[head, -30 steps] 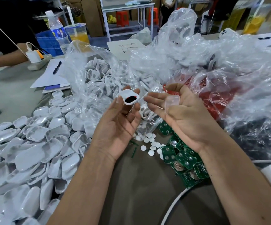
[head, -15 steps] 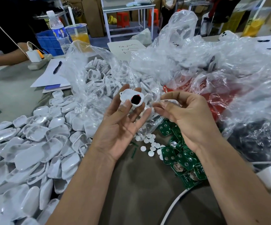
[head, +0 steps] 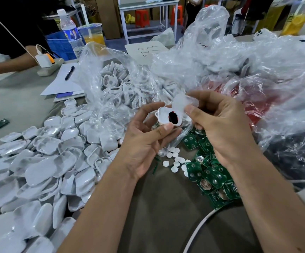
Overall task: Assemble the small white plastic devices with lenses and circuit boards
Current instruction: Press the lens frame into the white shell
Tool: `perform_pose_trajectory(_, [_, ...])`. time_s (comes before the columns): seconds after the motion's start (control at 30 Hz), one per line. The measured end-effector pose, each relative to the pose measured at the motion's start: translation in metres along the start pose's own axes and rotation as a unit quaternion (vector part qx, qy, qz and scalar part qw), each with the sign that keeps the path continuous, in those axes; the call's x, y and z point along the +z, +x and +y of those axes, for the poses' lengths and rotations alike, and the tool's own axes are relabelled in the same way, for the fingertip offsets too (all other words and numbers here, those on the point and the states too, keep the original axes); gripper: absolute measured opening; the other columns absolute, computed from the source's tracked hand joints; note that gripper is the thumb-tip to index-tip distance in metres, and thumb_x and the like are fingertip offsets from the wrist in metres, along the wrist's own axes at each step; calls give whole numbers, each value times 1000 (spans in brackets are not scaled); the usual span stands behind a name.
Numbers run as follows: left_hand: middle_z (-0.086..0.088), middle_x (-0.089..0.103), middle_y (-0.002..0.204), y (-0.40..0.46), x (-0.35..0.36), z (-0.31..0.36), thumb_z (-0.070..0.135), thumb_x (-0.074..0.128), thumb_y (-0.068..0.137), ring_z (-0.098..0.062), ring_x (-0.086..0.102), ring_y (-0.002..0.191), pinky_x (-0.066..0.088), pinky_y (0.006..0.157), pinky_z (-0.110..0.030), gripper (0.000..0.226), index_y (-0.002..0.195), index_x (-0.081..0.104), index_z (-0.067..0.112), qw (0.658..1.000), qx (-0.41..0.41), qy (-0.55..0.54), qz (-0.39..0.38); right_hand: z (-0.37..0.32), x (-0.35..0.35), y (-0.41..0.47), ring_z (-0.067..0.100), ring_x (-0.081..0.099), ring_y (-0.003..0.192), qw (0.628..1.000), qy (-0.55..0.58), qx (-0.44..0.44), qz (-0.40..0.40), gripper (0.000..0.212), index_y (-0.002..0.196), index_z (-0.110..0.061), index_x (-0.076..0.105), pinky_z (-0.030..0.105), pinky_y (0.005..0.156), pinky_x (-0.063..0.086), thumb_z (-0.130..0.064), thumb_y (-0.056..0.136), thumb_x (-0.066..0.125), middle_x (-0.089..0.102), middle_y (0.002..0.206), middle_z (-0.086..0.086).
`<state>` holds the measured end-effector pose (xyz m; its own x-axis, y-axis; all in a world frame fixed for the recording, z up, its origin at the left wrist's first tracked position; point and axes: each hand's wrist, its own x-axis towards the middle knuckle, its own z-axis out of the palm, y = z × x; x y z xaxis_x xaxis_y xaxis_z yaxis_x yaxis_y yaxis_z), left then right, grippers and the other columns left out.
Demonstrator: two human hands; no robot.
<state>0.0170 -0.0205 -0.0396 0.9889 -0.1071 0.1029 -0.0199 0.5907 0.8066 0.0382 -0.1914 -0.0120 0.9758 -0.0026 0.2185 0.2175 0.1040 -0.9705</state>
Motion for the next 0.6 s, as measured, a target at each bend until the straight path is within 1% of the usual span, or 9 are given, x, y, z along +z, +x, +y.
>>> perform_pose_trajectory(0.13, [-14, 72, 114, 0, 2, -3, -2, 82, 69, -37, 71, 98, 60, 87, -46, 46, 109, 70, 16, 998, 21, 56, 27, -2, 2, -1, 12, 69, 69, 999, -20, -27, -3, 10, 89, -17, 78, 20, 65, 54, -8, 89, 80, 78, 83, 5])
perform_pose_trajectory(0.17, [-12, 74, 112, 0, 1, -3, -3, 81, 70, -39, 66, 97, 57, 86, -46, 44, 108, 70, 18, 997, 25, 72, 34, -2, 2, -1, 12, 69, 69, 999, -30, -30, -8, 10, 89, -18, 78, 20, 65, 54, -8, 90, 79, 78, 83, 5])
perform_pose_trajectory(0.23, [-10, 75, 110, 0, 0, -5, -4, 79, 72, -44, 54, 97, 43, 85, -43, 41, 105, 70, 20, 994, 32, 90, 44, -2, 3, -2, 10, 69, 67, 998, -47, -33, -13, 12, 90, -20, 80, 18, 65, 54, -8, 90, 79, 78, 81, 3])
perform_pose_trajectory(0.27, [-10, 75, 110, 0, 0, -5, -4, 79, 72, -45, 52, 98, 41, 84, -41, 41, 105, 69, 18, 994, 36, 93, 48, -1, 3, -2, 9, 68, 66, 998, -49, -33, -13, 13, 89, -20, 80, 17, 65, 54, -7, 90, 79, 78, 80, 3])
perform_pose_trajectory(0.3, [-11, 75, 110, -1, 0, -5, -5, 79, 71, -44, 54, 97, 43, 83, -41, 42, 106, 68, 16, 993, 41, 101, 51, -1, 3, -2, 9, 68, 65, 998, -49, -31, -10, 13, 88, -20, 81, 17, 64, 54, -8, 89, 80, 78, 79, 4])
perform_pose_trajectory(0.37, [-15, 74, 112, -1, 2, -4, -6, 80, 70, -40, 64, 98, 55, 82, -43, 45, 109, 65, 12, 989, 57, 128, 56, 1, 4, -2, 9, 68, 64, 998, -63, -29, -2, 12, 84, -21, 80, 19, 63, 54, -10, 88, 82, 77, 76, 4])
perform_pose_trajectory(0.4, [-17, 73, 112, -1, 2, -4, -6, 81, 69, -38, 67, 101, 58, 86, -46, 46, 109, 65, 10, 986, 65, 143, 57, 2, 4, -1, 8, 68, 63, 997, -77, -29, 2, 11, 82, -21, 80, 19, 62, 54, -11, 87, 83, 77, 75, 2])
perform_pose_trajectory(0.47, [-19, 73, 113, -1, 4, -4, -7, 82, 69, -34, 68, 104, 57, 94, -53, 46, 108, 65, 10, 982, 74, 163, 53, 4, 5, -1, 7, 68, 60, 994, -101, -30, 5, 11, 80, -20, 78, 18, 59, 53, -13, 85, 85, 76, 72, -1])
perform_pose_trajectory(0.6, [-20, 73, 114, -2, 3, -5, -9, 85, 69, -33, 69, 105, 58, 89, -50, 47, 108, 65, 8, 980, 74, 179, 55, 5, 4, 0, 5, 66, 57, 992, -123, -30, 1, 10, 78, -19, 78, 16, 56, 50, -15, 82, 86, 75, 68, -2])
